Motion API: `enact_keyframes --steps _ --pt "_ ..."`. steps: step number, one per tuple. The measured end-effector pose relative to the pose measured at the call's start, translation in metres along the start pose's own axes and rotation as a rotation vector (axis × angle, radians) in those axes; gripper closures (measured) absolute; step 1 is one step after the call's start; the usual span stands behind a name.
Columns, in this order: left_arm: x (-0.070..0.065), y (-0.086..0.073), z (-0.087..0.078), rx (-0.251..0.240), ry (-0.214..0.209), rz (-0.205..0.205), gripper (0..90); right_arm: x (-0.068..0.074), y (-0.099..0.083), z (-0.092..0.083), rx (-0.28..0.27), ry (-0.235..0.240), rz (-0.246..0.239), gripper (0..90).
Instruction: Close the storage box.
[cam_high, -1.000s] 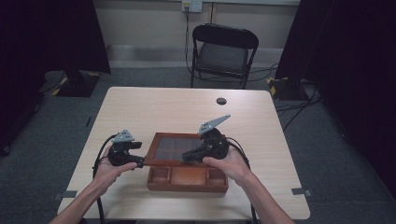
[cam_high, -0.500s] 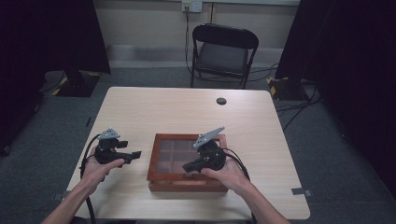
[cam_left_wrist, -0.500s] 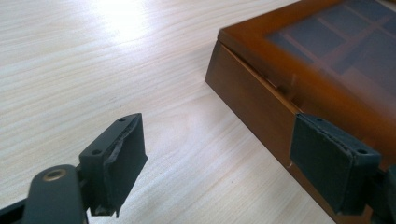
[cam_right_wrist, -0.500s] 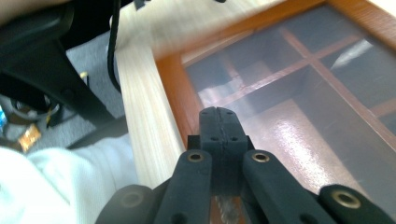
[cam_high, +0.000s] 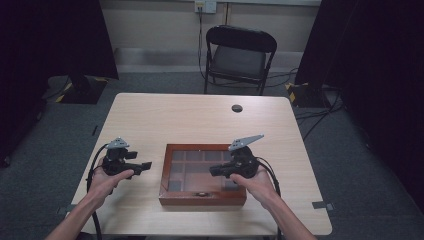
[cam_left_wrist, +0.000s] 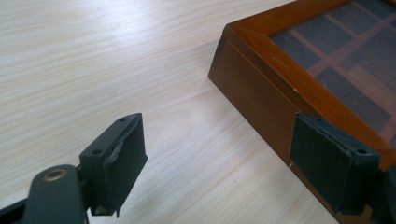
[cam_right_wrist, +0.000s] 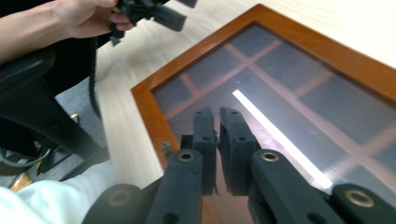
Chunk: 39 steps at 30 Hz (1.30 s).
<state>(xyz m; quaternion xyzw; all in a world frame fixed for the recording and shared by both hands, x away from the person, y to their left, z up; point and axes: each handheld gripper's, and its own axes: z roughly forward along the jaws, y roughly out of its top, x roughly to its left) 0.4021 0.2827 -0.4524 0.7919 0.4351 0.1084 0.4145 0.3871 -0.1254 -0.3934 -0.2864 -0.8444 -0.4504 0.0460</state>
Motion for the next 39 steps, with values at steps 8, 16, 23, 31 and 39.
enact_keyframes --steps 8,16,23,31,39 --pt "0.003 0.001 0.0 0.011 0.018 -0.001 18.2 -0.021 -0.011 -0.023 -0.067 -0.106 0.065 74.2" --pt "0.01 -0.004 0.0 0.035 0.045 -0.01 18.6 -0.046 -0.034 -0.049 -0.117 -0.288 0.178 49.0" --pt "0.02 -0.012 0.002 0.101 0.081 -0.049 18.2 -0.072 -0.061 -0.065 -0.086 -0.461 0.296 22.8" --pt "0.021 -0.017 0.011 0.159 0.181 -0.01 18.2 -0.091 -0.098 -0.066 0.009 -0.521 0.41 15.4" --pt "0.017 -0.026 0.02 0.192 0.241 0.02 14.9 -0.102 -0.116 -0.059 0.099 -0.674 0.427 14.2"
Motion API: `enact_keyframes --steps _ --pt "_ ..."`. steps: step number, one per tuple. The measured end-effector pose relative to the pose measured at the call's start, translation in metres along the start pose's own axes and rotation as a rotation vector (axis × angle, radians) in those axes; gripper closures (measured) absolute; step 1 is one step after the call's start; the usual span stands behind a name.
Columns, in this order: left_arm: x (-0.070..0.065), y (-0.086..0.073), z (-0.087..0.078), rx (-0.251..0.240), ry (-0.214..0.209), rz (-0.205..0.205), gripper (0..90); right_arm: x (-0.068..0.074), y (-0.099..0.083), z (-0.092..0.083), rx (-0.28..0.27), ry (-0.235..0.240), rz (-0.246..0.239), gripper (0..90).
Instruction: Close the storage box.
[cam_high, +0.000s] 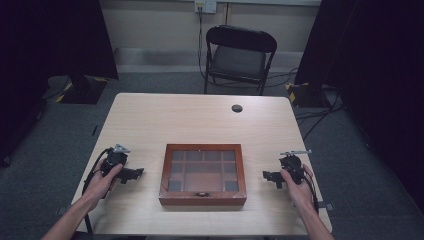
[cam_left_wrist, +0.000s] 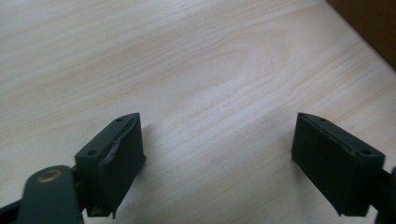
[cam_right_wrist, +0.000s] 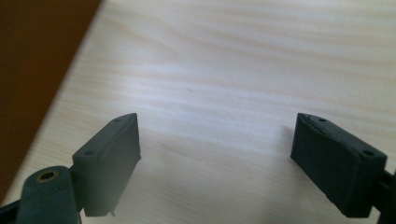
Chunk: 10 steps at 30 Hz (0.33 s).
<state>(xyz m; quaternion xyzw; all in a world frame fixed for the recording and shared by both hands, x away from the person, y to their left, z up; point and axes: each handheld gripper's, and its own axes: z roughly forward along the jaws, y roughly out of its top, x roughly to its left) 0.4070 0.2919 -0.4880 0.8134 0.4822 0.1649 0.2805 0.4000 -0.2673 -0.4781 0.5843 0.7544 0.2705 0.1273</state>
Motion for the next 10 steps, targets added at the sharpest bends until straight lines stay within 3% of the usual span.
enact_keyframes --steps 3,6,10 --pt "-0.001 -0.003 0.002 -0.04 0.011 -0.01 13.1 0.004 -0.004 0.003 -0.027 -0.064 -0.041 11.6" --pt "0.002 -0.008 0.006 -0.082 0.008 -0.004 4.3 0.011 -0.01 0.012 -0.07 -0.098 -0.101 0.0" --pt "0.005 -0.01 0.009 -0.103 -0.004 0.0 0.0 0.014 -0.015 0.018 -0.166 -0.103 -0.094 0.0"
